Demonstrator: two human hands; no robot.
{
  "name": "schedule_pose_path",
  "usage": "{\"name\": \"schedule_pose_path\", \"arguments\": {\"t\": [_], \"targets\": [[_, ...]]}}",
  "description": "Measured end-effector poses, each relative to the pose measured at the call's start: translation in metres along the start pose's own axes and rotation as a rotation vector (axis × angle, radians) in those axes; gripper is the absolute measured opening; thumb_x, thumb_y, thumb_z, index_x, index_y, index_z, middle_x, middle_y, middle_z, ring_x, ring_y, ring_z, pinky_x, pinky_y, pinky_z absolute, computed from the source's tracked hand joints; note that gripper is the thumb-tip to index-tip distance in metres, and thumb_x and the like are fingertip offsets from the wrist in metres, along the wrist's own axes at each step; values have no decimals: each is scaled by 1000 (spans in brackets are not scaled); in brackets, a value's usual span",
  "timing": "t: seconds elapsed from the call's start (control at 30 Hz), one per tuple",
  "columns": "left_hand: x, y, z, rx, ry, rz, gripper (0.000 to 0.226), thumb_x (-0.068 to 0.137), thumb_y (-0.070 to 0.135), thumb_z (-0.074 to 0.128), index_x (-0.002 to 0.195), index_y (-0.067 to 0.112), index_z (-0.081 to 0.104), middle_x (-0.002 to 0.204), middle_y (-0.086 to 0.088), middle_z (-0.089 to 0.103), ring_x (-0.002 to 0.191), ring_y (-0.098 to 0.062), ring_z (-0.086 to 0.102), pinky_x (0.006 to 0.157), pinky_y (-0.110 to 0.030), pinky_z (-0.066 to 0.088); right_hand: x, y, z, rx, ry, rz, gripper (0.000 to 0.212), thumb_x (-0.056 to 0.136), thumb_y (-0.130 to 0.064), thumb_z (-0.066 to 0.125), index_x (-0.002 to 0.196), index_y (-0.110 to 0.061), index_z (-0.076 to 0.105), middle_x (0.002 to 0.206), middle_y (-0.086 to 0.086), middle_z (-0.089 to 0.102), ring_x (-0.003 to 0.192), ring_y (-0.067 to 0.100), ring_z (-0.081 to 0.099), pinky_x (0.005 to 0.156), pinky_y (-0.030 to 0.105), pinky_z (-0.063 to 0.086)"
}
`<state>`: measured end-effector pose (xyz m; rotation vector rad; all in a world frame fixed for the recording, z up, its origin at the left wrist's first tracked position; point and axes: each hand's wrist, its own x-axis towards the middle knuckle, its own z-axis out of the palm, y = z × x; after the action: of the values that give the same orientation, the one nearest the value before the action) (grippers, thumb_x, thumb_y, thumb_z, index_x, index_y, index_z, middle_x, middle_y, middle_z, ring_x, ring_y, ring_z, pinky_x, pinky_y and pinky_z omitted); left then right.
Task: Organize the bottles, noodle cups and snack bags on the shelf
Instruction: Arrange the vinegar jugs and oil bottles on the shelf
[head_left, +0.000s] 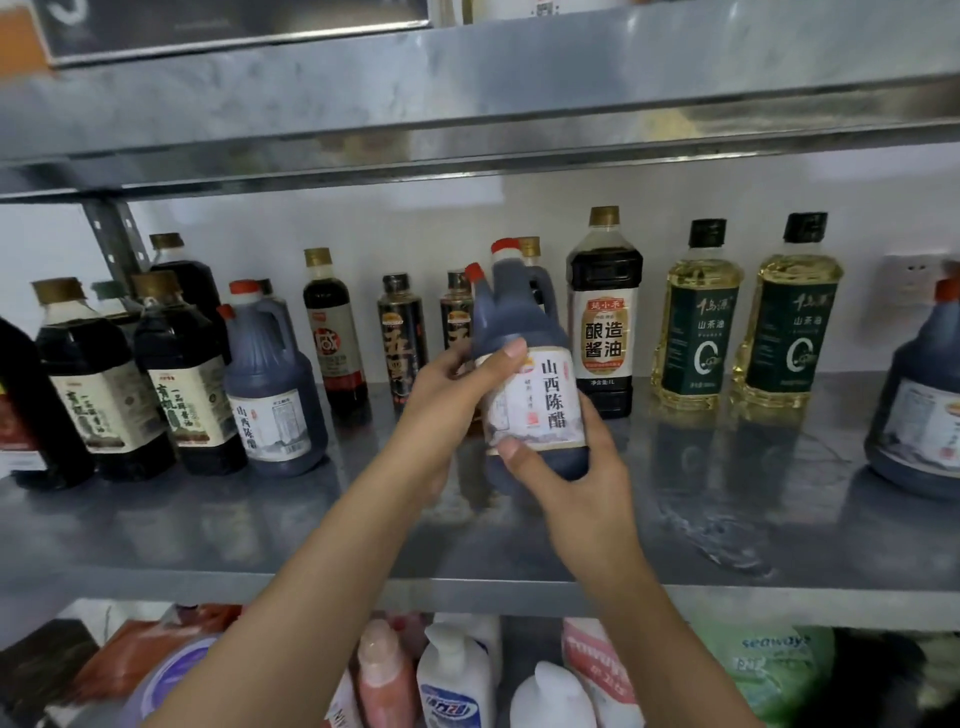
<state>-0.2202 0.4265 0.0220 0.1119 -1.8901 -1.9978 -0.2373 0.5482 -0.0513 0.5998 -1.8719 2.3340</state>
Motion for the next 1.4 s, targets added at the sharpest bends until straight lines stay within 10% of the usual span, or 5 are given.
{"name": "schedule_pose_path", "arguments": {"t": [0.17, 0.47, 0.73, 1.07, 1.4], "targets": [[-4, 6, -11, -46, -83, -48, 42, 90, 37, 68, 126, 15, 66, 113, -4, 76, 106, -19, 72, 91, -33, 56, 0, -4, 2, 407, -166, 222, 58, 72, -28, 84, 125, -21, 63, 110, 1, 76, 102, 19, 73, 87, 45, 58], [-8, 7, -10, -35, 7, -29, 38, 85, 32, 75, 116, 12, 70, 103, -3, 78, 96, -19, 75, 74, -27, 60, -3, -3, 0, 591, -203, 312, 50, 79, -25, 68, 127, -13, 59, 120, 15, 71, 110, 32, 69, 88, 58, 56], [-2, 2, -15, 251, -87, 12, 46, 78, 24, 84, 120, 18, 67, 101, 0, 78, 88, -11, 75, 64, -20, 57, 7, 0, 4, -11, -262, -1, 70, 86, -13, 76, 137, -41, 39, 122, -19, 62, 103, -13, 62, 79, 7, 49], [24, -29, -53, 287, 61, 204, 67, 65, 2, 89, 124, 12, 60, 103, -1, 76, 91, -10, 74, 72, -22, 59, 43, 16, 31, -316, -322, -70, 77, 78, -17, 84, 142, -23, 43, 126, -7, 64, 106, -1, 61, 77, 3, 47], [38, -38, -101, 363, 10, 192, 73, 66, -3, 88, 128, 11, 52, 107, 6, 70, 89, 3, 71, 72, -14, 54, 64, 32, 65, -506, -336, -45, 79, 60, -43, 90, 129, -23, 57, 117, -11, 69, 105, 8, 65, 91, 31, 54]]}}
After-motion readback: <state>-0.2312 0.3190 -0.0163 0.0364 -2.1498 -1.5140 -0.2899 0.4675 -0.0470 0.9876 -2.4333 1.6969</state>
